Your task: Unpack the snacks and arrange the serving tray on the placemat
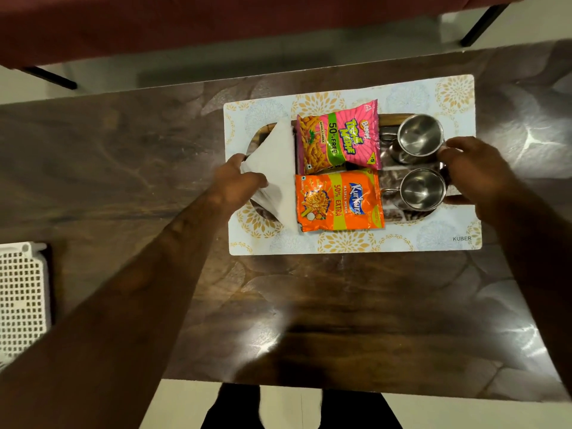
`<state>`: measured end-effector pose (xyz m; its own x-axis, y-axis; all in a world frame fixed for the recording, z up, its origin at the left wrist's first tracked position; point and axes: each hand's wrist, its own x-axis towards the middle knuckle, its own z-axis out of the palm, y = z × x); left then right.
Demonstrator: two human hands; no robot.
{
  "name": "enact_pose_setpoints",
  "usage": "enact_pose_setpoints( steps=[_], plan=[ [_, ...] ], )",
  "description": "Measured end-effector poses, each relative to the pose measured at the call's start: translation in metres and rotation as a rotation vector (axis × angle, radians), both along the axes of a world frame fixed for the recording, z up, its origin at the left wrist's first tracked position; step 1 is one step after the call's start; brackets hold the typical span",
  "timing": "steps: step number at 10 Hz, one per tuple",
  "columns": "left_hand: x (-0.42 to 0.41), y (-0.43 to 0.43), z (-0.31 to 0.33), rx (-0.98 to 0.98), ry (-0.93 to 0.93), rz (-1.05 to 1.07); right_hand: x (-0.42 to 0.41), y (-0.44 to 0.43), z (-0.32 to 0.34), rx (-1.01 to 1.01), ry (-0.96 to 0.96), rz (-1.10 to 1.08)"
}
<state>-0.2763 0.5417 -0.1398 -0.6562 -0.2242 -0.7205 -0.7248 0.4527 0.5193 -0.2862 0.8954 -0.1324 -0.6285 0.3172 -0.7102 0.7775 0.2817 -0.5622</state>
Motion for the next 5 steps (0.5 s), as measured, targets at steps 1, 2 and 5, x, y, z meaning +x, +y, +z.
enact_pose_setpoints(
  steps=[1,2,5],
  plan=[
    [0.002,-0.011,0.007,0.025,-0.018,-0.018,0.009,-0.002,0.004,-0.004,0.038,-0.084],
    [0.01,-0.019,0.012,0.073,-0.011,-0.009,0.021,0.001,0.008,-0.03,0.068,-0.164],
    [0.056,-0.056,0.055,0.045,0.112,-0.222,0.092,-0.031,0.036,0.215,0.116,0.093]
  ],
)
